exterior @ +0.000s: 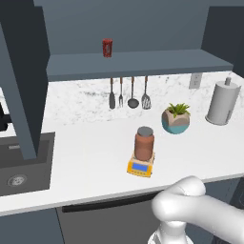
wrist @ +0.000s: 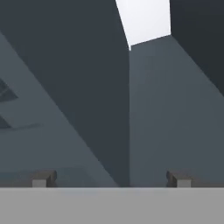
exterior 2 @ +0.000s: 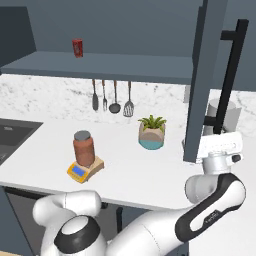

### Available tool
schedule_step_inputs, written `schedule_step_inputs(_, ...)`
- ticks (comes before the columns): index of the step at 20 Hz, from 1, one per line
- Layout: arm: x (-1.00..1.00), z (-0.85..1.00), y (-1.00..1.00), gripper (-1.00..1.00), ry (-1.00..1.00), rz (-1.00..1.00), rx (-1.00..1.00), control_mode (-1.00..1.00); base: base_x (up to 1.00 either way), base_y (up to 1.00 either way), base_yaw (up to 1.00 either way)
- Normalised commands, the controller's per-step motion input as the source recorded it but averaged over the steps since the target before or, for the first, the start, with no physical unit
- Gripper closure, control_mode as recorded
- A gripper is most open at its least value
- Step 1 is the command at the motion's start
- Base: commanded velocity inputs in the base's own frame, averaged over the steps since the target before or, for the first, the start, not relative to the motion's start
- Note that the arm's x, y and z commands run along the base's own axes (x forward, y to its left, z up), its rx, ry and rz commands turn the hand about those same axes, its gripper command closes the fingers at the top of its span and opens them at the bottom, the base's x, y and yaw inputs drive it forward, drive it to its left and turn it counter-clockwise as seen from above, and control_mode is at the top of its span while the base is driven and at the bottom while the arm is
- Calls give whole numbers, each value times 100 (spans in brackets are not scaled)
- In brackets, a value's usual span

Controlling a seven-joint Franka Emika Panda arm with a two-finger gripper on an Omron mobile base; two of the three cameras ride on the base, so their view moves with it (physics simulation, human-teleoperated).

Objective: Pick the honey bottle and place it on the digital scale for weighing, and close the cabinet.

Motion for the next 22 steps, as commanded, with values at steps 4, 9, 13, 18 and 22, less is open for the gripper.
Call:
schedule_step_inputs(4, 5, 16, -77, -100, 6, 0, 17, -100, 0, 0, 0)
schedule_step_inputs(9, -16, 64, -49, -100, -5, 1, 14, -100, 0, 0, 0)
schedule_step_inputs(13, -52, 100, 7, -100, -25, 7, 0, -100, 0, 0, 0)
schedule_step_inputs(18, -25, 60, 69, -100, -13, 21, -8, -100, 0, 0, 0)
schedule_step_inputs(22, -32, 34, 100, -100, -16, 33, -25, -100, 0, 0, 0)
